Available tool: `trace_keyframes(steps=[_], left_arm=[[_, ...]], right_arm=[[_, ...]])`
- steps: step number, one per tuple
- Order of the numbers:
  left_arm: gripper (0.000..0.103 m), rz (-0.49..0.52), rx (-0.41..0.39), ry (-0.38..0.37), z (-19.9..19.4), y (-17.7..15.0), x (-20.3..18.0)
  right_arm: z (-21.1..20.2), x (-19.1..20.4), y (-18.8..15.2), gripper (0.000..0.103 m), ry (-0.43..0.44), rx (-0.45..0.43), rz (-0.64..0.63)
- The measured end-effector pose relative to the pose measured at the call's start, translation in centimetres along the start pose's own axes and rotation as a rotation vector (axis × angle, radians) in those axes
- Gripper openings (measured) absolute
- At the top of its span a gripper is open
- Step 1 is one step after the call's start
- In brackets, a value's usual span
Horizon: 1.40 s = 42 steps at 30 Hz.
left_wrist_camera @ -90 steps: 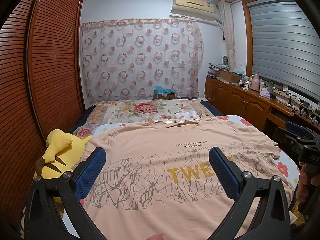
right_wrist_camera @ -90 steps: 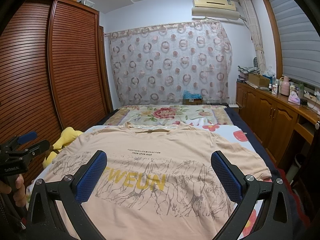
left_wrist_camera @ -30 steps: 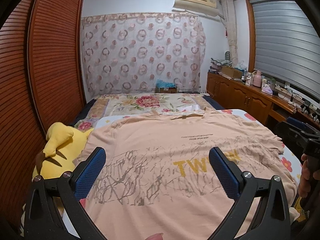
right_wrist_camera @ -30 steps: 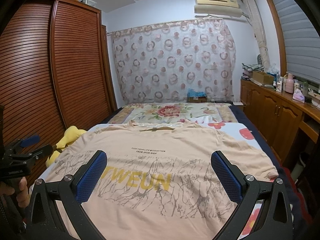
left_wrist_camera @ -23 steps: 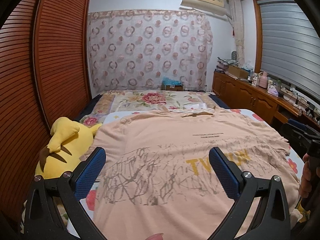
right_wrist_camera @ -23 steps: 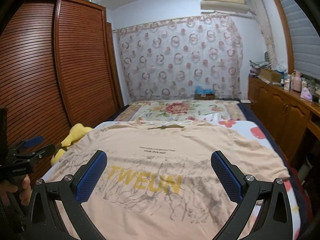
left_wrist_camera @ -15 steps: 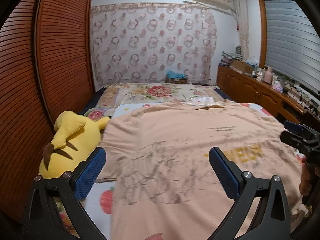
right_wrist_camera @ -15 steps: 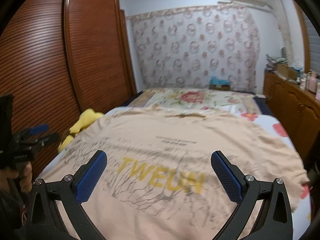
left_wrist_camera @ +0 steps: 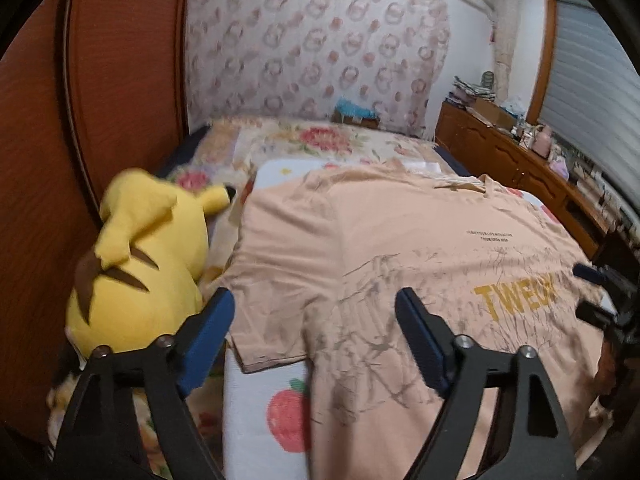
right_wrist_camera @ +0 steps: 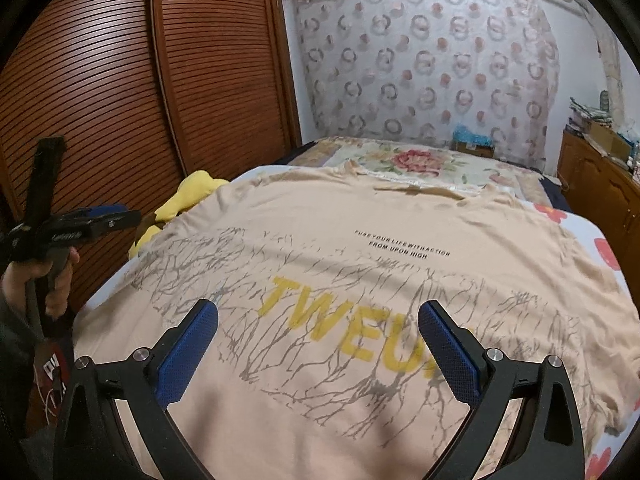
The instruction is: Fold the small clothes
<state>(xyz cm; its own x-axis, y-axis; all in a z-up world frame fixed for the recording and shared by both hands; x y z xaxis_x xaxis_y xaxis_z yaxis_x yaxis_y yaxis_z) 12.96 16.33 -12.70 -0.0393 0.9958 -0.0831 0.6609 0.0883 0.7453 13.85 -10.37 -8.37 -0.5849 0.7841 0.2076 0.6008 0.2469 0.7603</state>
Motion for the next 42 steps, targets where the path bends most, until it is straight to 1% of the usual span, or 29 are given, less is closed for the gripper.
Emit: trace_keyframes(steps=[2, 3, 5, 10, 12, 17, 19, 20, 21, 22, 23, 24, 25, 26, 29, 34, 37, 41, 42], left_arm=[[0.073, -0.039, 0.034, 0.001, 1.2, -0.4, 1.4], [0.072, -0.064, 0.056, -0.002, 2.0, -0.6, 2.2], [0.066, -0.089, 0.086, -0.016, 2.9, -0.9, 3.0], [0.062, -0.146, 0.164, -0.063, 5.4, -1.2, 4.5], [0.061, -0.154, 0.183, -0.061, 6.1, -1.1, 4.9], [0.059, -0.218, 0.230, -0.096, 8.2, -1.1, 6.2], [0.059, -0.246, 0.240, -0.139, 8.7, -1.2, 6.5], [0.054, -0.247, 0.240, -0.158, 8.8, -1.2, 6.3], [0.049, -0.243, 0.232, -0.186, 8.8, -1.1, 6.1], [0.041, -0.239, 0.226, -0.204, 8.7, -0.9, 5.9], [0.031, -0.223, 0.213, -0.202, 8.4, -0.7, 5.7], [0.028, -0.199, 0.201, -0.179, 8.1, -0.5, 5.7], [0.021, -0.175, 0.193, -0.155, 7.9, -0.3, 5.7], [0.016, -0.148, 0.185, -0.127, 7.7, -0.1, 5.7], [0.006, -0.090, 0.168, -0.083, 7.3, 0.5, 5.8], [0.005, -0.013, 0.109, -0.023, 5.8, 2.5, 5.0], [0.005, 0.071, 0.070, 0.025, 4.7, 4.1, 3.6], [0.005, 0.134, 0.037, 0.041, 3.8, 6.0, 1.9], [0.005, 0.136, 0.035, 0.024, 3.8, 6.3, 1.4]], right_arm=[[0.1, -0.1, 0.1, 0.100, 0.003, 0.005, 0.003], [0.2, 0.1, 0.2, 0.100, 0.004, 0.005, 0.005], [0.3, 0.6, 0.2, 0.100, 0.007, 0.004, 0.006], [0.8, 1.1, 0.2, 0.100, 0.017, 0.012, -0.005], [1.3, 1.7, 0.4, 0.100, 0.031, 0.026, -0.022], [2.5, 3.3, 1.2, 0.100, 0.050, 0.047, -0.070], [2.4, 3.9, 1.3, 0.100, 0.067, 0.046, -0.074], [2.3, 4.2, 1.3, 0.100, 0.074, 0.044, -0.076], [2.2, 4.5, 1.3, 0.100, 0.081, 0.043, -0.080], [2.1, 4.6, 1.2, 0.100, 0.085, 0.043, -0.083], [2.1, 4.6, 1.0, 0.100, 0.086, 0.044, -0.086], [2.0, 4.5, 0.9, 0.100, 0.083, 0.045, -0.086], [2.0, 4.4, 0.7, 0.100, 0.081, 0.047, -0.085], [2.0, 4.3, 0.7, 0.100, 0.080, 0.048, -0.082], [2.1, 4.0, 0.6, 0.100, 0.079, 0.050, -0.075], [2.0, 4.0, 0.7, 0.100, 0.071, 0.038, -0.067], [1.9, 3.3, 0.7, 0.100, 0.063, 0.036, -0.056], [1.9, 2.4, 0.8, 0.100, 0.052, 0.032, -0.034], [1.9, 2.2, 0.8, 0.100, 0.052, 0.032, -0.026]])
Point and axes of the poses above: each gripper's, at about its wrist camera, not at the fingertips, and z roughly the way its jaws point, x to its left, y to its top, the point moved 9 cm from there along z, roughly the way its jaws point, and after that the axes turned 5 degrees about z, right-handed, at the moved point
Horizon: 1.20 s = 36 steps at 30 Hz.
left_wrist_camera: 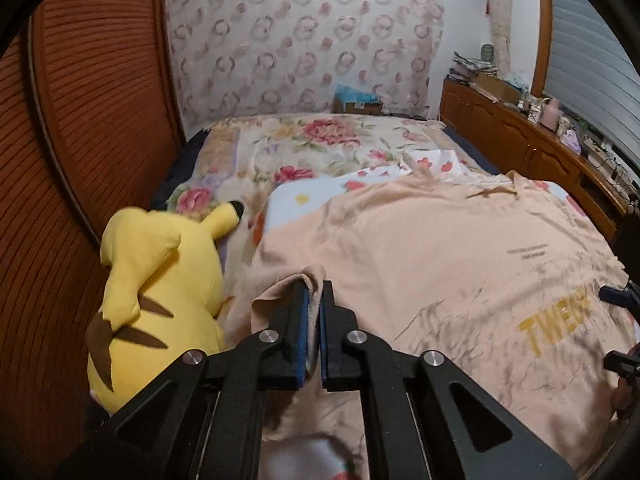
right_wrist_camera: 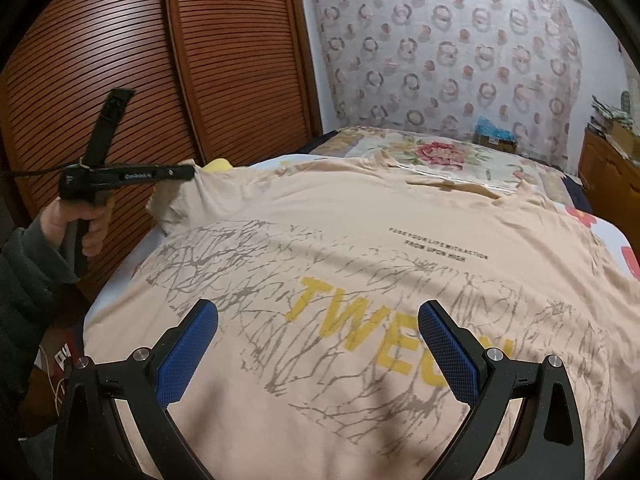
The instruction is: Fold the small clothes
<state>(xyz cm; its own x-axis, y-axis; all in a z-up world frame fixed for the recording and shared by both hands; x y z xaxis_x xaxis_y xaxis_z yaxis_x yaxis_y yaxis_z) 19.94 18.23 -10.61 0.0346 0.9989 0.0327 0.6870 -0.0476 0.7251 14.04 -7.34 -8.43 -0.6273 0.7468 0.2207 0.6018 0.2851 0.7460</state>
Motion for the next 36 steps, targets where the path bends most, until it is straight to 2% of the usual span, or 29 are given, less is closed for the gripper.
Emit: trace_keyframes(steps=[4, 9, 12, 13, 14, 16, 19, 21, 23, 26, 28, 36], left_arm=[[0.005, 0.016, -0.030, -0.045, -0.7, 1.5, -1.9], [0.005, 0.075, -0.058, -0.138, -2.5, 2.5, -7.1], [0.012, 0.107, -0.078, -0.184, -3.8, 2.7, -10.0], [0.019, 0.111, -0.085, -0.189, -4.2, 2.7, -10.5], [0.033, 0.116, -0.093, -0.196, -4.6, 2.6, -10.8], [0.050, 0.117, -0.112, -0.205, -5.4, 2.5, -11.0], [0.067, 0.109, -0.116, -0.175, -5.9, 2.2, -10.3], [0.073, 0.101, -0.116, -0.156, -6.1, 1.6, -9.5], [0.078, 0.087, -0.108, -0.134, -5.9, 0.7, -8.4], [0.079, 0.050, -0.098, -0.123, -5.6, -0.7, -7.3], [0.079, 0.022, -0.094, -0.090, -5.5, -1.7, -6.1], [0.079, -0.055, -0.118, -0.036, -5.9, -4.4, -3.5]], right_arm=[[-0.2, -0.6, 0.1, 0.100, -0.008, -0.007, 0.017], [-0.4, -2.0, 0.4, 0.100, -0.032, -0.025, 0.051], [-0.4, -2.6, 0.4, 0.100, -0.048, -0.032, 0.068], [-0.4, -2.8, 0.4, 0.100, -0.051, -0.032, 0.070], [-0.2, -2.8, 0.4, 0.100, -0.054, -0.030, 0.072], [0.2, -2.6, 0.3, 0.100, -0.056, -0.025, 0.069], [0.6, -2.1, 0.5, 0.100, -0.052, -0.012, 0.056], [1.1, -1.4, 0.8, 0.100, -0.041, -0.007, 0.037], [1.5, -0.9, 1.8, 0.093, -0.023, -0.010, 0.015], [2.9, 0.1, 3.1, 0.085, 0.004, -0.007, -0.030], [4.2, 1.0, 4.0, 0.080, 0.023, -0.003, -0.065], [12.0, 4.3, 6.6, 0.070, 0.138, 0.066, -0.131]])
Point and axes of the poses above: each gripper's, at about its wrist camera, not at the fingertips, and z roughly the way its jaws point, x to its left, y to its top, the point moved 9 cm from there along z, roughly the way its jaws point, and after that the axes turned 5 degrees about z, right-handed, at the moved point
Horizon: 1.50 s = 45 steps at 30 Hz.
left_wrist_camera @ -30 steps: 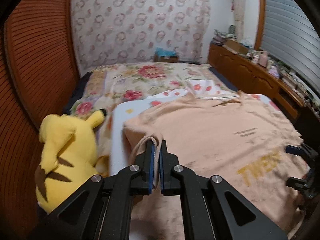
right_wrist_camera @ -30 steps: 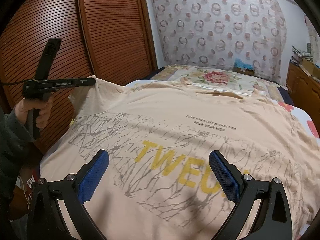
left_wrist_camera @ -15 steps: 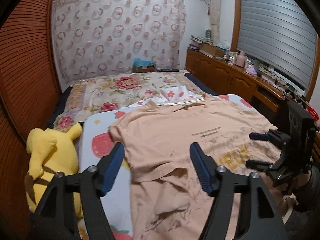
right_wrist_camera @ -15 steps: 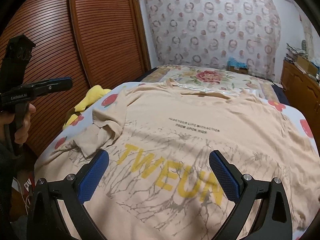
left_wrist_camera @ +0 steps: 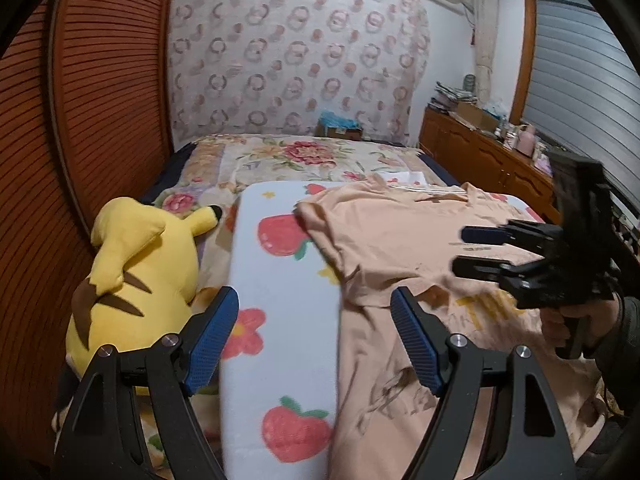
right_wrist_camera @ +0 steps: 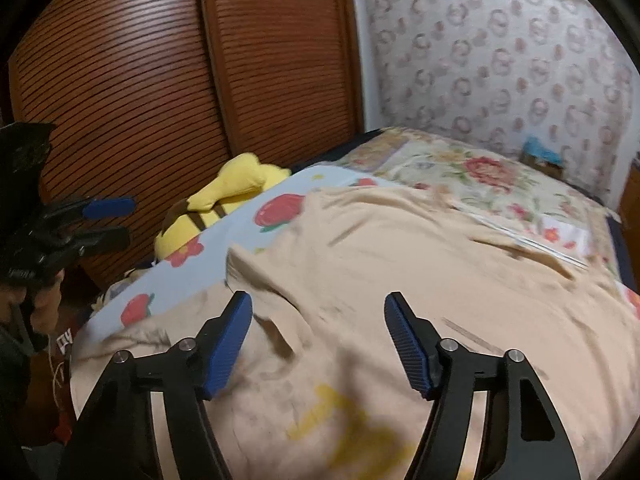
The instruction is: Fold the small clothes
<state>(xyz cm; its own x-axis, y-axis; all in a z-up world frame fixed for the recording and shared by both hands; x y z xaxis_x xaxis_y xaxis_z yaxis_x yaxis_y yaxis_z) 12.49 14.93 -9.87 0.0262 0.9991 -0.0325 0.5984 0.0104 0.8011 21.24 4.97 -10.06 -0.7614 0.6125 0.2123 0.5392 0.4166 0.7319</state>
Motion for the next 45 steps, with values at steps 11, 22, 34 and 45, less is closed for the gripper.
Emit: trace_keyframes(steps=[11, 22, 34, 45], left_arm=[[0.079, -0.013, 0.014, 0.007, -0.7, -1.7, 0.9], [0.079, -0.017, 0.021, -0.007, -0.2, -1.8, 0.4], [0.079, 0.002, 0.044, -0.027, 1.2, -1.7, -1.7], [0.079, 0.013, 0.071, -0.032, 1.2, -2.8, -2.8]], right_arm=[[7.3, 3.8, 0.6, 0.051, 0.054, 0.135, -0.133], [6.5, 0.5, 2.8, 0.005, -0.008, 0.088, -0.038], [3.5, -6.8, 1.8, 0.035, -0.190, 0.047, 0.120], [2.2, -3.5, -0.8, 0.043, -0.068, 0.090, 0.108]])
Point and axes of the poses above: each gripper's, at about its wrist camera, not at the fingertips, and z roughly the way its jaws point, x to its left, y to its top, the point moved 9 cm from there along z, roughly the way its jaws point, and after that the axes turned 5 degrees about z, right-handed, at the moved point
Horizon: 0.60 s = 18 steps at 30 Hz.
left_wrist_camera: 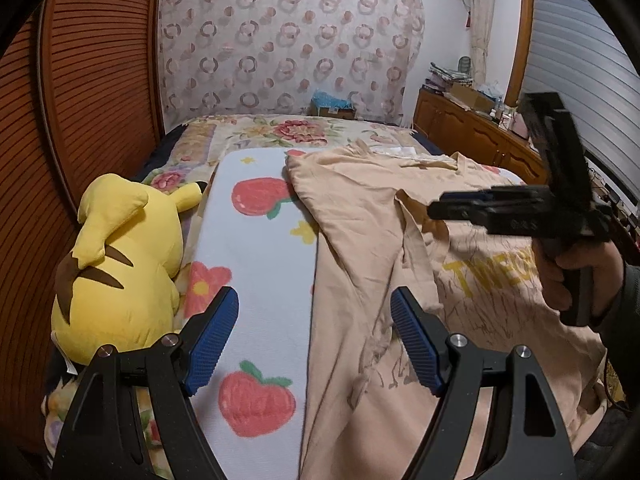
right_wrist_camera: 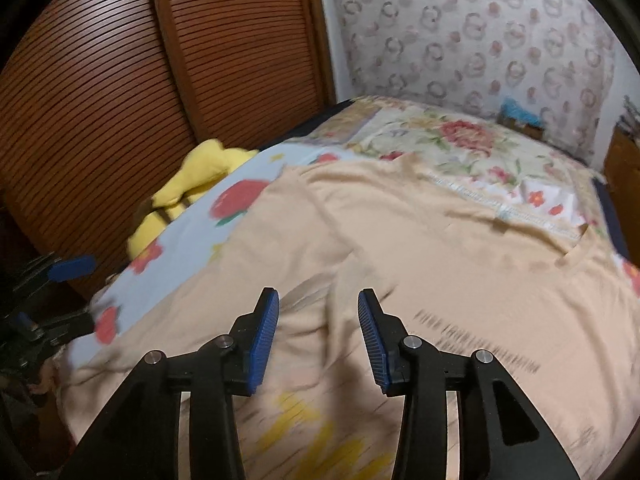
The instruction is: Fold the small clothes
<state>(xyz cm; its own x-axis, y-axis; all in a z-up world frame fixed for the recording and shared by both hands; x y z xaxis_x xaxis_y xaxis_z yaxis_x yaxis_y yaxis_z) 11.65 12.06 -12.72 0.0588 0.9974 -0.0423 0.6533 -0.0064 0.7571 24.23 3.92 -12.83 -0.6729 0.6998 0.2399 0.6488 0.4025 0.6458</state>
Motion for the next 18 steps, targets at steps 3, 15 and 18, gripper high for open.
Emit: trace_keyframes(steps=[3, 15, 18], left_arm=[[0.079, -0.011, -0.002, -0.001, -0.4, -0.4, 0.1], [0.079, -0.025, -0.012, 0.016, -1.9, -1.4, 0.4], [0.079, -0.023, -0.016, 0.017, -2.0, -1.3, 0.4]], right_arm=[[-0.8, 1.7, -2.0, 0.043, 0.054, 0.027, -0.028], [0.5, 5.6, -6.5, 0.024, 0.106, 0.115, -0.166], [0.8, 5.2, -6.2, 0.005, 0.103, 0.100, -0.174]])
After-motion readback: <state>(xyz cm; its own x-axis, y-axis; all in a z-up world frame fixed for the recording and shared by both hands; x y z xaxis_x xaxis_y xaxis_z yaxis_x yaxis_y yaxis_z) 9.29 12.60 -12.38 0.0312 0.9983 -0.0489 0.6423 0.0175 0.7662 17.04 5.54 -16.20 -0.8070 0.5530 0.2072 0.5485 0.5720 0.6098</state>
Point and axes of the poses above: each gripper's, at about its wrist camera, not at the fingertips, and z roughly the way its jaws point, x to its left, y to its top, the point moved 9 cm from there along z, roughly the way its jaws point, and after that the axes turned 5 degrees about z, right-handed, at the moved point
